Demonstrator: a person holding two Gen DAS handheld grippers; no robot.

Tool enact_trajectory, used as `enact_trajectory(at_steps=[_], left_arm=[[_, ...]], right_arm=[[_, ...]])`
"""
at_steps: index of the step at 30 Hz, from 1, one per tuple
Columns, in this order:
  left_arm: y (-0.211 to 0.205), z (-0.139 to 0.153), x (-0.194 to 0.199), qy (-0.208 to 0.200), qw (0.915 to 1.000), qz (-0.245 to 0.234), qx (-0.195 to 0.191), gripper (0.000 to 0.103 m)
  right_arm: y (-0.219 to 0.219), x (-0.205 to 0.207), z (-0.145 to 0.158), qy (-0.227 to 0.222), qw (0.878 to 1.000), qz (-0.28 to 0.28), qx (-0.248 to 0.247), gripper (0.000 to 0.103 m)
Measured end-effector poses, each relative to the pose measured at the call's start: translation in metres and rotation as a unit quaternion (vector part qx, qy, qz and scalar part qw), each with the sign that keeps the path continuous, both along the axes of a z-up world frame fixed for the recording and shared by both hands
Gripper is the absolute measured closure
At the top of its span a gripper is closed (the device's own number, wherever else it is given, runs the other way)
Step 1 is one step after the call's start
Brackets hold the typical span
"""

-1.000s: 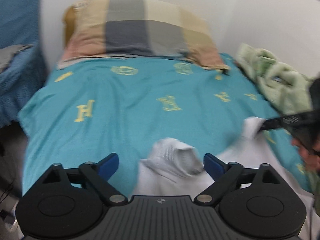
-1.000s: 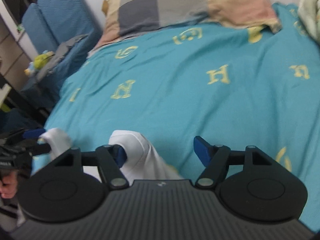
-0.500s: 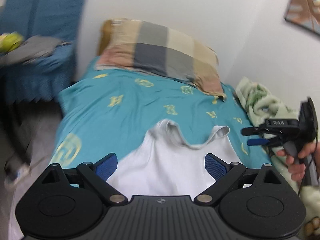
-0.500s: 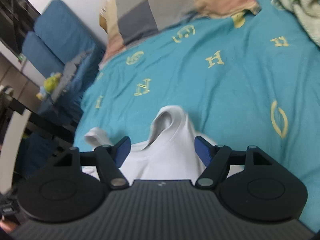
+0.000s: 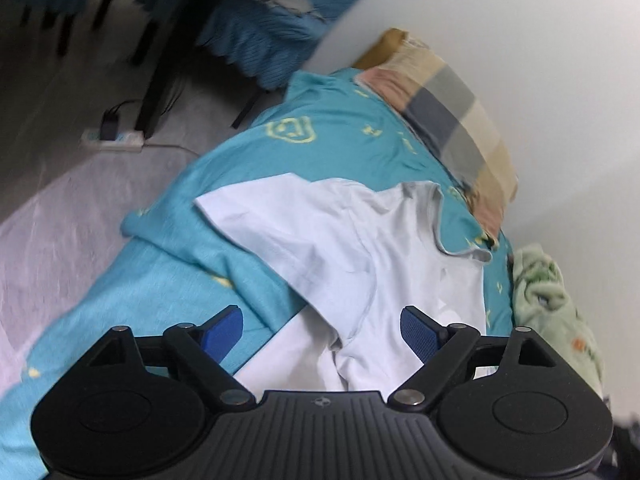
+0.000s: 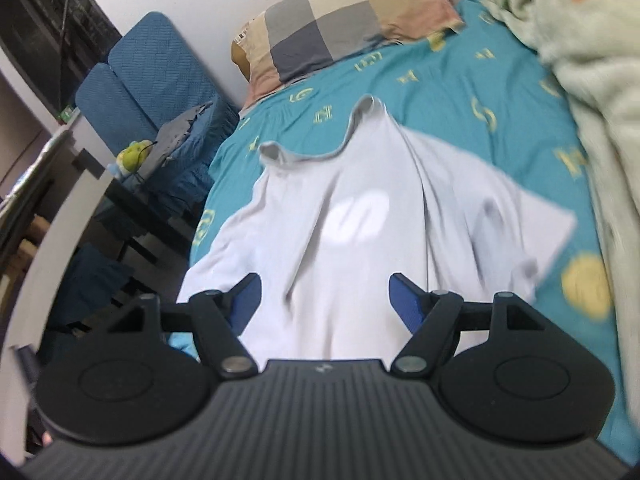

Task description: Fold clothes

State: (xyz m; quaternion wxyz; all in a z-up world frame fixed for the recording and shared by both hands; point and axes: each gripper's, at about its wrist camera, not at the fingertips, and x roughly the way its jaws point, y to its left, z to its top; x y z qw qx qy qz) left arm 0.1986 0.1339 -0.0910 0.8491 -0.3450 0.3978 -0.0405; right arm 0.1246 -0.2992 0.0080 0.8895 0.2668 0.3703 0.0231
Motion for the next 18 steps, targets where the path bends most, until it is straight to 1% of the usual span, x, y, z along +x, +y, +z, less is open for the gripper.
enact_trajectory(at_steps=[2,5,8,10,12,15,16,17,18], left_arm=[[0.003,-0.005,0.002,-0.001,0.9999,0.011,-0.007,0.018],[0.008,-0.018,0.014,0.004,0.9994,0.030,-0.014,0.023],[0.010,-0.037,0.034,0.011,0.9984,0.048,-0.026,0.029],[0.013,-0.048,0.045,0.011,0.9974,0.065,-0.030,0.030],[0.016,-0.058,0.058,0.006,0.9962,0.079,-0.035,0.031],[0.019,-0.066,0.075,-0.019,0.9949,0.095,-0.031,0.037],[0.018,-0.069,0.081,-0.018,0.9951,0.094,-0.025,0.041],[0.018,-0.070,0.085,-0.018,0.9954,0.093,-0.016,0.052],[0.017,-0.071,0.090,-0.017,0.9956,0.092,-0.007,0.060]], right_arm=[[0.004,-0.019,-0.001,-0.010,1.000,-0.006,0.011,0.030],[0.008,-0.032,-0.007,-0.020,1.000,-0.012,0.007,0.030],[0.003,-0.028,-0.021,-0.021,1.000,-0.021,0.003,0.030],[-0.003,-0.021,-0.032,-0.017,0.999,-0.022,0.018,0.030],[-0.008,-0.013,-0.041,-0.015,0.999,-0.019,0.027,0.030],[-0.011,0.003,-0.055,-0.010,1.000,-0.019,0.012,0.030],[-0.012,0.009,-0.060,-0.006,1.000,-0.018,0.007,0.030],[-0.013,0.015,-0.064,-0.003,1.000,-0.016,0.003,0.030],[-0.014,0.020,-0.069,0.002,1.000,-0.016,0.003,0.030]])
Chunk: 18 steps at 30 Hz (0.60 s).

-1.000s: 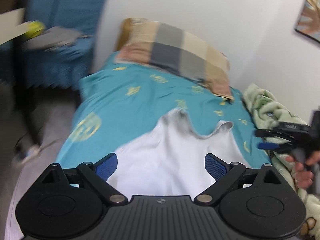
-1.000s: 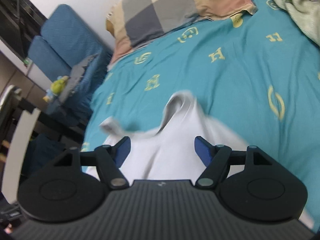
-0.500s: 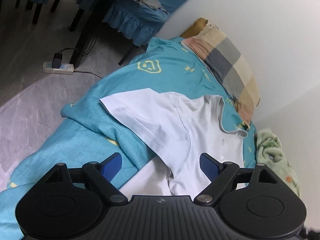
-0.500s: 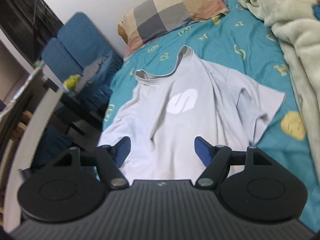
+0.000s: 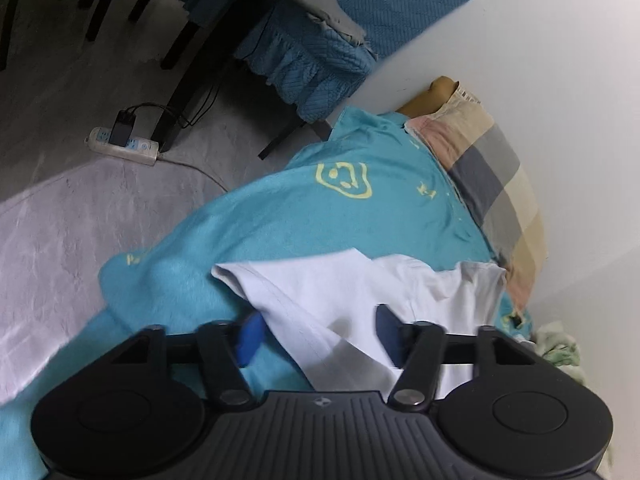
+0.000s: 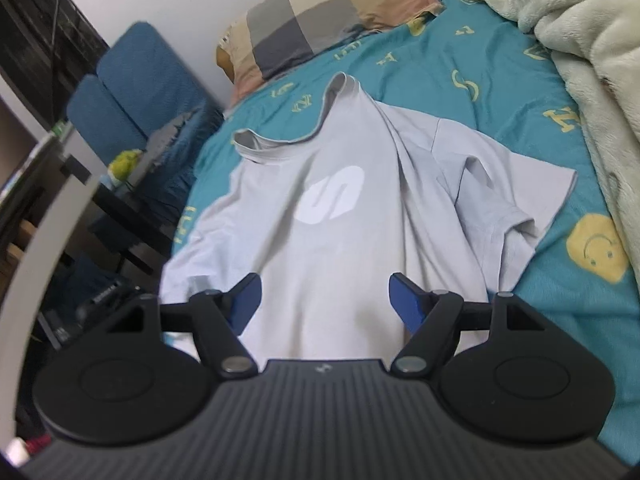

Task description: Fold clothes

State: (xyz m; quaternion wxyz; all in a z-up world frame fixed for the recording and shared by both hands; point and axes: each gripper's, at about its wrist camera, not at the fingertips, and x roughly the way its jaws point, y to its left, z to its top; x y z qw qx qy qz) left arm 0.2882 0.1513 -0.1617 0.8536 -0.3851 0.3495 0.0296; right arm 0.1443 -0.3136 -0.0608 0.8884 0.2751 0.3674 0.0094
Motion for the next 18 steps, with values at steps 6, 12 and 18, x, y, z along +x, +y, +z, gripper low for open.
enact_trajectory(at_steps=[6,12,18], left_arm=[[0.007,0.020,0.025,-0.002,0.9977,-0.011,0.067,0.099],[0.025,0.069,0.078,-0.006,0.9854,0.009,0.170,0.099],[0.014,0.055,0.127,0.070,0.9622,-0.002,0.263,0.099]], right_arm=[[-0.008,0.010,-0.012,0.014,0.999,-0.017,0.029,0.030],[-0.008,0.009,-0.008,0.005,0.999,-0.034,0.009,0.030],[-0.011,0.018,-0.014,0.016,0.999,-0.047,0.006,0.030]])
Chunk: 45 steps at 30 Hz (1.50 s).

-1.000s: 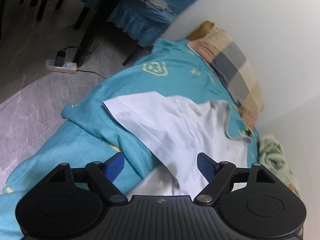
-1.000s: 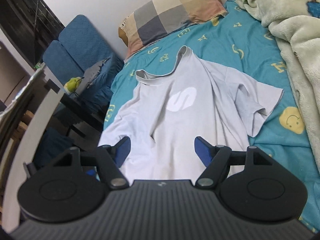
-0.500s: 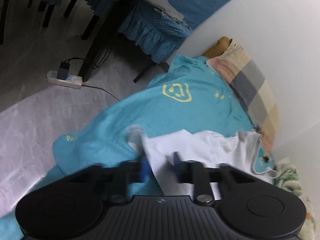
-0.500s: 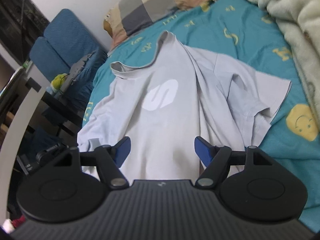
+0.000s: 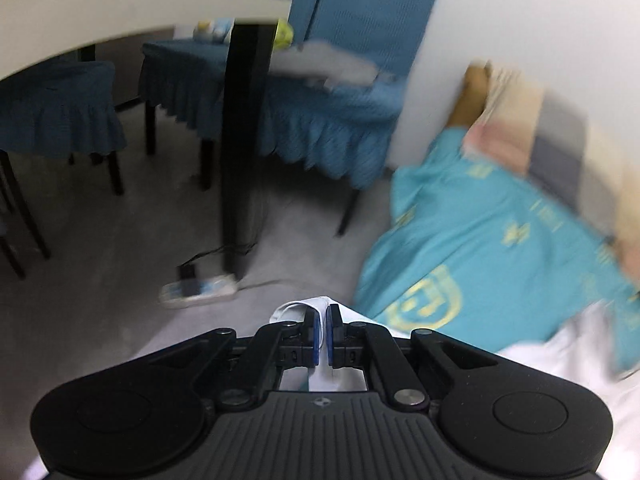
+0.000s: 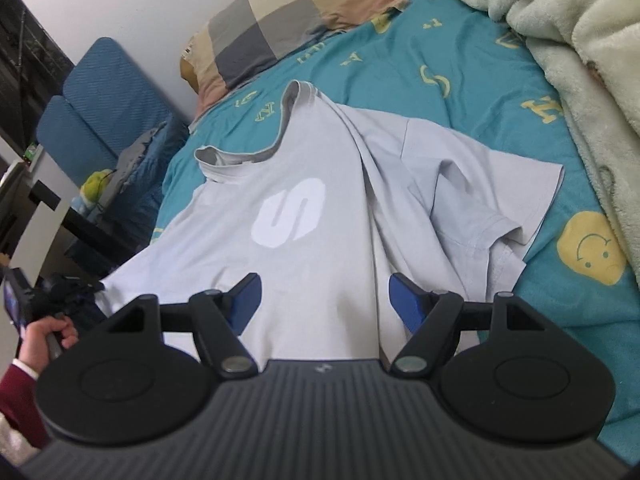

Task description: Fold clothes

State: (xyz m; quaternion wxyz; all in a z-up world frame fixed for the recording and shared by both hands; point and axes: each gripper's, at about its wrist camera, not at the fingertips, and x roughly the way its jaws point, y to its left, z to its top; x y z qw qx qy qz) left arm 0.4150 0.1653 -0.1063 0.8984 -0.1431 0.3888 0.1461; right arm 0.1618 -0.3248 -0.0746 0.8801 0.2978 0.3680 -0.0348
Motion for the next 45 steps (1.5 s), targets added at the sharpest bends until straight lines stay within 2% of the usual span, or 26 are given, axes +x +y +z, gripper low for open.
enact_trajectory(at_steps=[4,7,11,15,18,22,26,31,33,34,36,37,40,43,45], left_arm=[[-0.001,-0.011,0.000,0.002,0.9999,-0.002,-0.015,0.095],[-0.002,-0.006,-0.018,0.002,0.9994,-0.013,-0.031,0.076],[0.002,0.006,-0.062,-0.013,0.9976,-0.033,-0.060,0.061],[-0.011,0.019,-0.126,-0.010,0.9926,-0.103,-0.065,0.059],[-0.032,0.023,-0.178,0.003,0.9843,-0.161,-0.072,0.058],[-0.052,0.018,-0.234,0.004,0.9753,-0.199,-0.096,0.058],[-0.075,0.014,-0.258,0.003,0.9681,-0.232,-0.094,0.058],[-0.107,0.003,-0.263,0.004,0.9547,-0.272,-0.121,0.057],[-0.116,-0.005,-0.264,0.012,0.9556,-0.273,-0.110,0.056],[-0.119,-0.009,-0.264,0.016,0.9560,-0.273,-0.105,0.057],[-0.120,-0.016,-0.264,0.022,0.9579,-0.269,-0.097,0.073],[-0.120,-0.017,-0.264,0.024,0.9588,-0.269,-0.089,0.098],[-0.111,-0.010,-0.265,0.009,0.9621,-0.262,-0.077,0.101],[-0.088,0.006,-0.265,-0.010,0.9682,-0.221,-0.116,0.101],[-0.071,0.010,-0.262,-0.011,0.9747,-0.189,-0.118,0.101]], right_arm=[[0.003,0.003,-0.001,0.003,1.000,0.005,-0.013,0.030],[0.003,0.004,-0.001,0.003,1.000,0.006,-0.016,0.030],[0.006,0.003,0.002,0.003,1.000,0.017,-0.020,0.030],[0.005,-0.005,0.009,-0.004,0.999,0.028,-0.021,0.030],[0.001,-0.014,0.017,-0.014,1.000,0.023,-0.014,0.030],[-0.004,-0.030,0.028,-0.026,0.999,0.019,-0.003,0.030],[-0.006,-0.045,0.034,-0.033,0.999,0.020,0.016,0.030],[-0.006,-0.052,0.035,-0.033,0.999,0.021,0.010,0.030],[-0.006,-0.052,0.035,-0.031,0.999,0.021,0.010,0.030],[-0.006,-0.052,0.034,-0.031,0.999,0.021,0.010,0.030],[-0.006,-0.052,0.033,-0.029,0.999,0.023,0.010,0.030],[-0.006,-0.052,0.033,-0.028,0.999,0.023,0.010,0.030],[-0.008,-0.052,0.033,-0.028,0.999,0.019,0.012,0.030],[-0.014,-0.053,0.031,-0.026,0.999,0.008,0.017,0.030],[-0.025,-0.053,0.031,-0.027,0.999,-0.011,0.030,0.030]])
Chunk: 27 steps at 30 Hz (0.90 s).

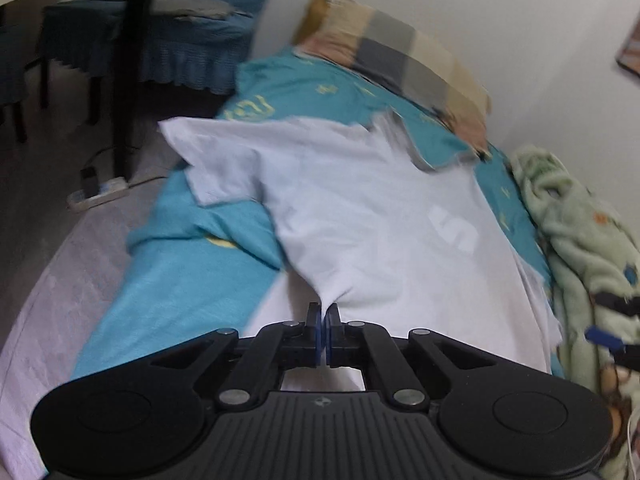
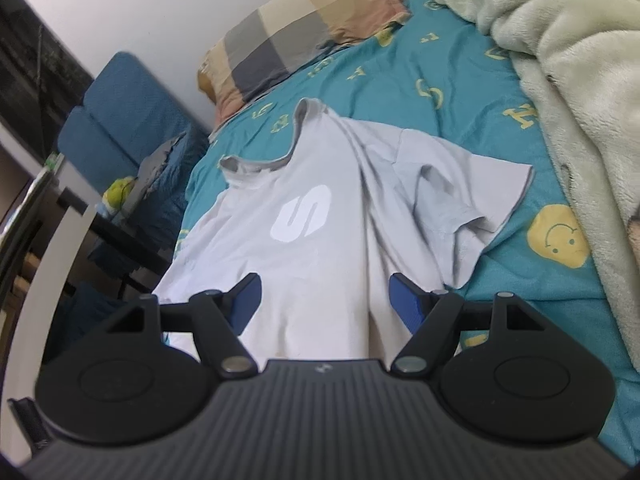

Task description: Fold clothes

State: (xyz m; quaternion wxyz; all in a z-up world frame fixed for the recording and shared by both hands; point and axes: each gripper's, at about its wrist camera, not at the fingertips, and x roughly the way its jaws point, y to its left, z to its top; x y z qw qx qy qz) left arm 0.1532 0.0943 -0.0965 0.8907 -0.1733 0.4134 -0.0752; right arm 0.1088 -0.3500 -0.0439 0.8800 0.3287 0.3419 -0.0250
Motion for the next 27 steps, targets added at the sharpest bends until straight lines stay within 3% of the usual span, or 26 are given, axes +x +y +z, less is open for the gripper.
enact_trajectory(at_steps=[3,6,9,10,11,17,22,27], left_arm=[[0.020,-0.009,0.008,0.028,0.9985,0.046,0.012,0.101],[0.019,-0.026,0.017,0.053,0.9962,0.048,0.050,0.101],[0.014,-0.024,0.015,0.047,0.9963,0.046,0.055,0.099],[0.012,-0.020,0.013,0.045,0.9964,0.045,0.057,0.093],[0.011,-0.016,0.011,0.042,0.9964,0.044,0.058,0.081],[0.002,0.024,-0.019,-0.011,0.9962,0.051,0.069,0.060],[-0.029,0.041,-0.049,-0.046,0.9965,0.040,0.056,0.057],[-0.055,0.026,-0.041,-0.044,0.9974,-0.012,0.055,0.057]], right_arm=[[-0.020,0.000,-0.001,-0.001,0.999,-0.031,0.024,0.030],[-0.043,-0.001,-0.002,-0.002,0.997,-0.065,0.049,0.030],[-0.067,0.000,-0.004,0.000,0.993,-0.098,0.067,0.029],[-0.073,0.001,-0.006,0.002,0.992,-0.102,0.070,0.029],[-0.078,0.002,-0.007,0.003,0.992,-0.105,0.071,0.029],[-0.095,0.034,-0.025,0.041,0.991,-0.108,0.065,0.029],[-0.106,0.064,-0.064,0.092,0.987,-0.112,0.071,0.030],[-0.113,0.078,-0.100,0.102,0.981,-0.152,0.061,0.031]])
